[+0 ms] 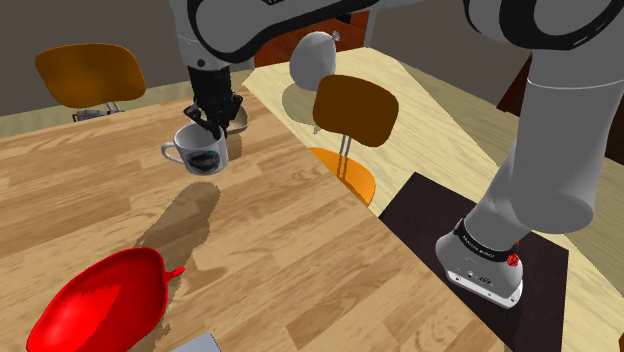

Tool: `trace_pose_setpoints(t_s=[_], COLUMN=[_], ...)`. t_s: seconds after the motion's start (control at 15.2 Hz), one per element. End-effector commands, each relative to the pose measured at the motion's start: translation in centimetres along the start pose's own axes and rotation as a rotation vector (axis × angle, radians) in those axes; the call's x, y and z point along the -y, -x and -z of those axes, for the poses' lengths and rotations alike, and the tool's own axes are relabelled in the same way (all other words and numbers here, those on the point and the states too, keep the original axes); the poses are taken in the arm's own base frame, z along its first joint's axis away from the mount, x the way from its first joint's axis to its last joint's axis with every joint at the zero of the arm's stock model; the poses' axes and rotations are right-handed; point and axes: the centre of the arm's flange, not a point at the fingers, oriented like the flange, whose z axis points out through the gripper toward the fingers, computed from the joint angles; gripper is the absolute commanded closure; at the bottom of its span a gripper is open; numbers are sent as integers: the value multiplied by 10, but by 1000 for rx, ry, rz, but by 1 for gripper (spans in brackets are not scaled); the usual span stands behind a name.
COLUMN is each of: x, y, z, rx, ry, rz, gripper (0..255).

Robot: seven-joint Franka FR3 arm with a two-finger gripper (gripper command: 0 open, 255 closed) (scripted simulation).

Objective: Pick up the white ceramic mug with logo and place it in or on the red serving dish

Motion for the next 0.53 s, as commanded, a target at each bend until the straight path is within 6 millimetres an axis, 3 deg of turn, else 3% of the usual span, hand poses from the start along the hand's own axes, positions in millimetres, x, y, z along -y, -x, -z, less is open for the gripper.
trace_pose_setpoints(t_s=[0.0, 0.46], x=[-1, 1], y=[-1, -3], z=[10, 47], rx=[0, 0], ry=[0, 0], rz=[0, 0], gripper=[255, 255])
